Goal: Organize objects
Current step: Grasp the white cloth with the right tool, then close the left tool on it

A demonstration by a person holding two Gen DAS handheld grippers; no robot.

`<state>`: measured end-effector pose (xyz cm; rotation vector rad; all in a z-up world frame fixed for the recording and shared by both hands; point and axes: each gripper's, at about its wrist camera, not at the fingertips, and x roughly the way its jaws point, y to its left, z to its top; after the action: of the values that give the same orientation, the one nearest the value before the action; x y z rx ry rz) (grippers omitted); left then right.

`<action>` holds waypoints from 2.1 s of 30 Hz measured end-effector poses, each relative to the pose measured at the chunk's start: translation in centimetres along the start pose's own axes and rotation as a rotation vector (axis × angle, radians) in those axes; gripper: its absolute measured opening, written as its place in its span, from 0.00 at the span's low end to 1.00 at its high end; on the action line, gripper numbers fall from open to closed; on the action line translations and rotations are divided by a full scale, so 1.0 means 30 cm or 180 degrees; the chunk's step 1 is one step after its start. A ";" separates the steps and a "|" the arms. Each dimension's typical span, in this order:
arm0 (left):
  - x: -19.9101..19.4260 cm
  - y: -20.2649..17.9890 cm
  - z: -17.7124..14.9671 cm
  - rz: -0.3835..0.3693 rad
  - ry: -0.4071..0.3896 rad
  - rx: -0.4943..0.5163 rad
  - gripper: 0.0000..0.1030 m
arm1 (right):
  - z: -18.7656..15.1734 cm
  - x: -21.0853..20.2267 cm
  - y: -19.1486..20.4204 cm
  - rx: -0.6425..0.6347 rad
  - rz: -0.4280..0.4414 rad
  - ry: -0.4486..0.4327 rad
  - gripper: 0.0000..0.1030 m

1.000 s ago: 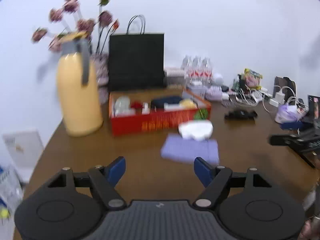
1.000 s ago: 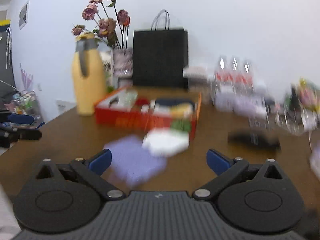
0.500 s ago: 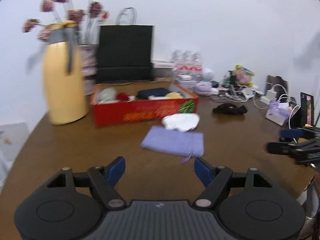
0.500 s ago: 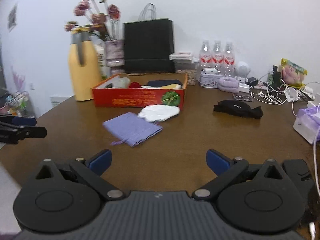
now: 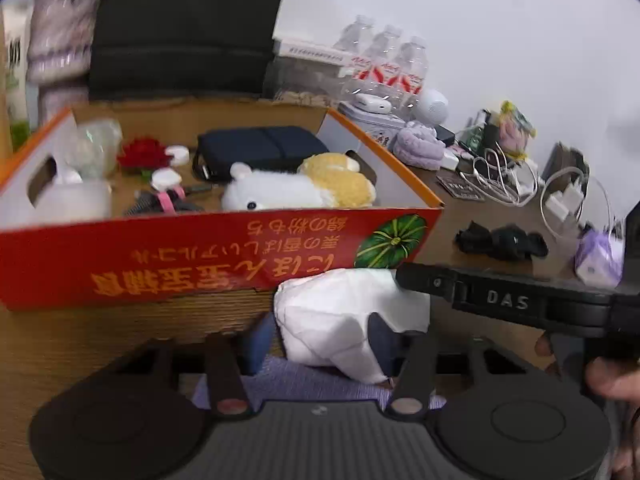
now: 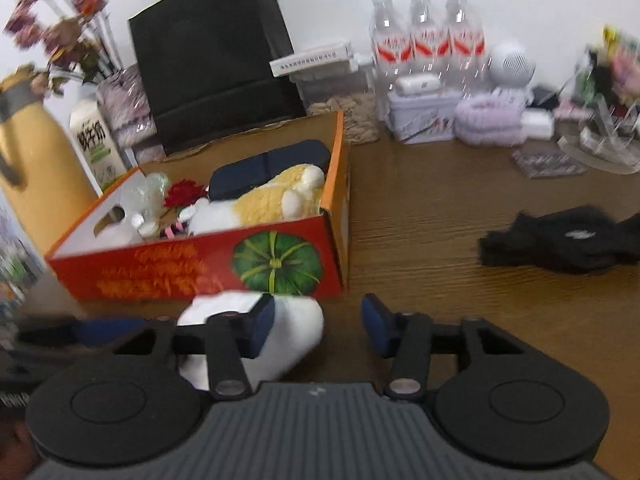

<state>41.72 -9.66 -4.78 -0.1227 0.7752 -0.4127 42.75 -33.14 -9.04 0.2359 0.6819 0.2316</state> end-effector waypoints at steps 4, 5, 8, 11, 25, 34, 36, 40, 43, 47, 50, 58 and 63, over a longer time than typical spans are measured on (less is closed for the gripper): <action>-0.010 0.025 -0.008 -0.0137 -0.0086 -0.0186 0.06 | -0.016 -0.011 0.015 -0.0063 -0.0039 -0.0054 0.12; -0.035 0.027 -0.008 -0.0199 -0.0149 -0.0239 0.03 | -0.019 -0.041 0.026 -0.0115 -0.0066 -0.0130 0.10; -0.162 0.005 -0.022 -0.0574 -0.0255 -0.0395 0.00 | -0.032 -0.158 0.038 0.0061 0.0358 -0.0273 0.01; -0.330 -0.083 -0.117 -0.0582 -0.0467 -0.0073 0.00 | -0.120 -0.288 0.115 -0.0117 0.0547 -0.0395 0.01; -0.324 -0.061 -0.229 0.0223 -0.0341 0.0210 0.66 | -0.068 -0.125 -0.033 -0.0471 -0.0466 0.0101 0.76; -0.376 -0.105 -0.286 0.0211 -0.0341 0.0230 0.66 | -0.156 -0.214 0.020 -0.0401 -0.0298 -0.0046 0.15; -0.419 -0.125 -0.301 0.0120 -0.0375 0.0177 0.65 | -0.189 -0.329 0.004 0.0009 -0.0056 -0.0258 0.15; -0.528 -0.147 -0.339 -0.0218 -0.0461 0.0024 0.67 | -0.276 -0.547 0.039 0.0367 0.0412 -0.0530 0.15; -0.590 -0.145 -0.386 -0.0379 -0.0435 -0.0093 0.65 | -0.310 -0.632 0.088 0.0263 0.0530 -0.0515 0.15; -0.642 -0.100 -0.464 -0.0477 -0.0392 -0.0233 0.55 | -0.395 -0.637 0.176 0.0160 0.0736 -0.0204 0.15; -0.662 -0.063 -0.511 -0.0499 -0.0244 -0.0419 0.47 | -0.463 -0.603 0.245 0.0117 0.0656 -0.0088 0.15; -0.741 0.044 -0.564 -0.0773 -0.0307 -0.0674 0.70 | -0.508 -0.584 0.317 -0.0012 0.0605 0.0076 0.17; -0.702 0.046 -0.583 -0.0631 -0.0148 -0.0677 0.67 | -0.545 -0.583 0.342 -0.0068 0.0571 0.0167 0.17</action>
<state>16.45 0.87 -3.81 -0.4093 0.7625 -0.5125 17.66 -26.15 -8.01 0.2717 0.7104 0.4177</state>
